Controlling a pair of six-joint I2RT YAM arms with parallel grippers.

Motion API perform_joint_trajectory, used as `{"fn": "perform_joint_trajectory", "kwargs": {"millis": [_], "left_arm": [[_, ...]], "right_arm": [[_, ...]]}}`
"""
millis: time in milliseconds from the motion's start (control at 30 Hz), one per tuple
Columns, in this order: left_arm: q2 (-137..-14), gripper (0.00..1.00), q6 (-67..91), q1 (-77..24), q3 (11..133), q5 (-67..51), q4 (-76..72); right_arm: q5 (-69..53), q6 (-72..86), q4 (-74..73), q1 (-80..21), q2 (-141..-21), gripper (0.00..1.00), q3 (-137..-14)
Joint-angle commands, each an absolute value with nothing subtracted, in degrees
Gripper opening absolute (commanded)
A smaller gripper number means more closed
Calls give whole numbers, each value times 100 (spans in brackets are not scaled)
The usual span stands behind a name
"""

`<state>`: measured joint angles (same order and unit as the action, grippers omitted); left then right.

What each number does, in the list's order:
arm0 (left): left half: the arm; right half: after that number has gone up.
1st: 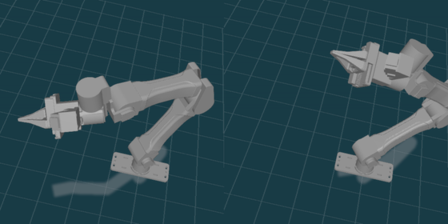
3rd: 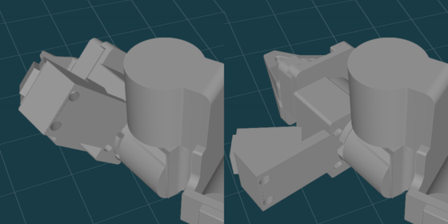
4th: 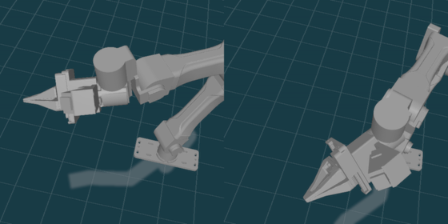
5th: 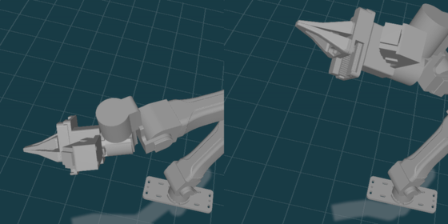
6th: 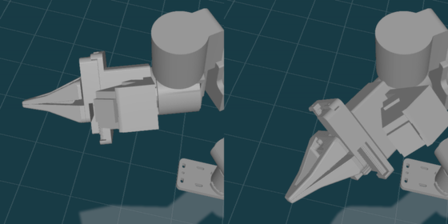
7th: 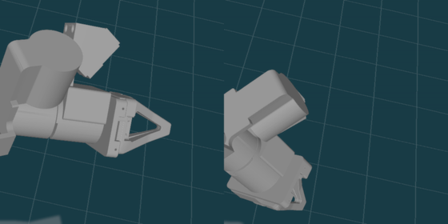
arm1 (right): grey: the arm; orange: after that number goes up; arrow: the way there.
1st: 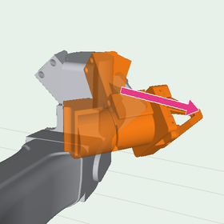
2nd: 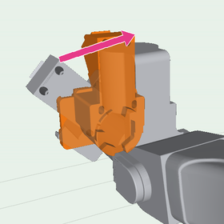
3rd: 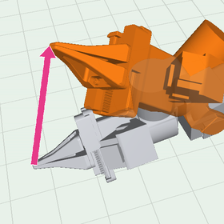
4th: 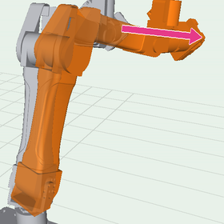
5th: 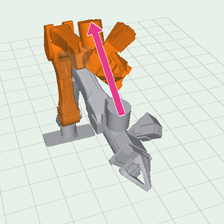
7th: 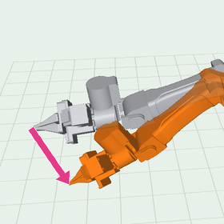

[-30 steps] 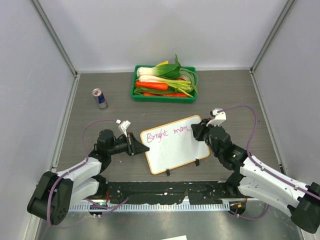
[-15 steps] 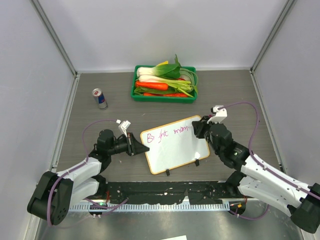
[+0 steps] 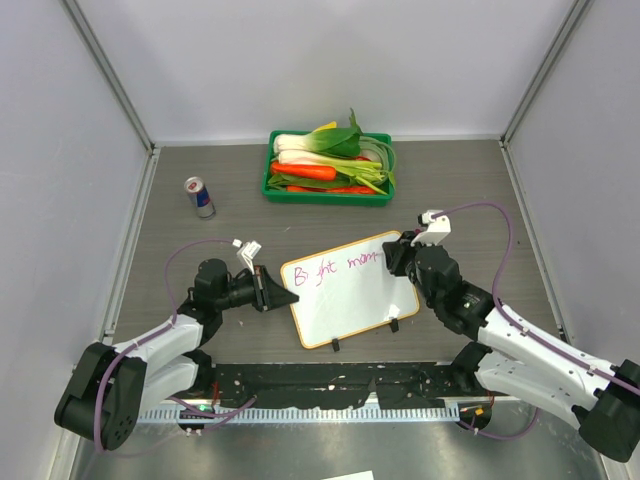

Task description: Write a sentence on the whiteboard

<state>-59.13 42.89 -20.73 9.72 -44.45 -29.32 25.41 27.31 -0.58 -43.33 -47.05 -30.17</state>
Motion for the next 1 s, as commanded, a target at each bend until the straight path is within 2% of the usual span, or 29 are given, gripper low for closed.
{"fn": "perform_joint_trajectory", "kwargs": {"millis": [0, 533, 967], "left_arm": [[-5968, 0, 4061, -2083, 993, -4333, -2936], [-5933, 0, 4061, -2092, 993, -4333, -2936], [-5924, 0, 4061, -2074, 993, -4333, -2927]], "right_arm": [[2847, 2716, 44, -4307, -4728, 1, -3059], [3111, 2716, -53, -4184, -4948, 1, -3322], [2452, 2786, 150, -4184, -5203, 1, -3349]]}}
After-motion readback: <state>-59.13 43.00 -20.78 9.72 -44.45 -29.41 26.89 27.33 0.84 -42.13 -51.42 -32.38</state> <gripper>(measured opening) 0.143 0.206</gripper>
